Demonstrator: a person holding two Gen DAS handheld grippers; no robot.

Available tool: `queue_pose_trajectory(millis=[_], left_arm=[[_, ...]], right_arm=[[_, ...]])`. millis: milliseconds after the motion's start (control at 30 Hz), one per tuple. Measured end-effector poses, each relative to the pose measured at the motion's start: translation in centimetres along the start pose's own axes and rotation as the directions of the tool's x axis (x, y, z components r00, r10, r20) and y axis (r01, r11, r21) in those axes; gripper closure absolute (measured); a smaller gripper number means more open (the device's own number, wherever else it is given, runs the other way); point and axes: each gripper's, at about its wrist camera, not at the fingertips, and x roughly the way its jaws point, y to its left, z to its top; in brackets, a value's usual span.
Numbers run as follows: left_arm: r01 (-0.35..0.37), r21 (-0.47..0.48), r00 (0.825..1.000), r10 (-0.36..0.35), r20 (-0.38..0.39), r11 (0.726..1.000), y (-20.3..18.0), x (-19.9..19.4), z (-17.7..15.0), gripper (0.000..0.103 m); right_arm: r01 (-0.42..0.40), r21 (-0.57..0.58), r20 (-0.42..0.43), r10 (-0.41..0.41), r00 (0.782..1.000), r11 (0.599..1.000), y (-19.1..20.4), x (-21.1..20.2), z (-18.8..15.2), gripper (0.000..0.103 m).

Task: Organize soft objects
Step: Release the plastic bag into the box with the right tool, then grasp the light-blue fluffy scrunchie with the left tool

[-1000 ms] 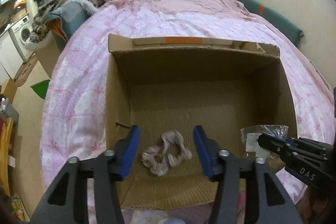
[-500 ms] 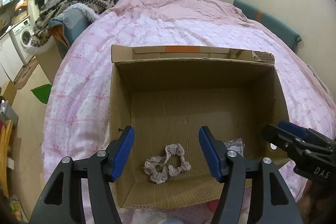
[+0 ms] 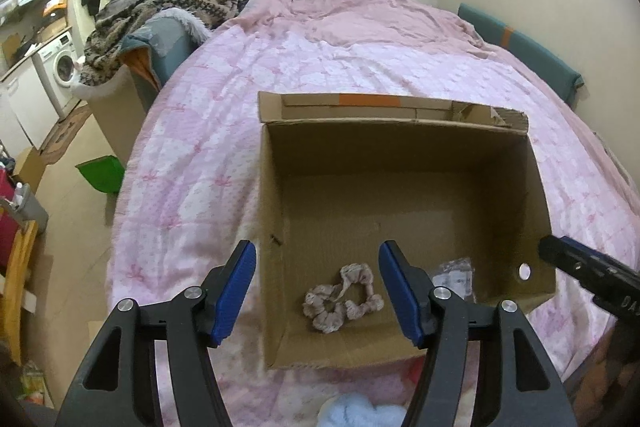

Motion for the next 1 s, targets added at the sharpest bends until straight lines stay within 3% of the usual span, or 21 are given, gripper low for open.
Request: queue_pose_trajectory(millis=[267, 367, 533, 800, 1000], left_arm=[[0.018, -0.066, 0.998, -0.022, -0.059, 0.998, 1.7, -1.5, -1.8, 0.042], [0.017, -0.085, 0.997, -0.023, -0.07, 0.996, 2.1, -2.0, -2.4, 0.032], [0.047, -0.127, 0.993, -0.06, -0.106, 0.991, 2.8, -2.6, -4.0, 0.03], [0.008, -0.084, 0.991, -0.02, -0.134, 0.996, 2.3, -3.5, -5.5, 0.029], [0.014, -0.123, 0.986, -0.035, -0.165, 0.992, 3.0, -3.6, -6.5, 0.029]], right_arm=[[-0.006, 0.019, -0.014, 0.006, 1.0, 1.0, -0.2, -1.8, -1.7, 0.027], [-0.023, 0.06, -0.045, 0.026, 0.999, 0.998, -0.5, -2.2, -2.6, 0.027], [-0.027, 0.094, -0.079, 0.034, 0.996, 0.995, -0.7, -2.3, -4.0, 0.027], [-0.009, 0.09, -0.143, 0.022, 0.989, 0.996, -0.1, -1.9, -5.8, 0.025], [-0.004, 0.067, -0.191, 0.017, 0.981, 0.998, 0.4, -1.5, -7.2, 0.024]])
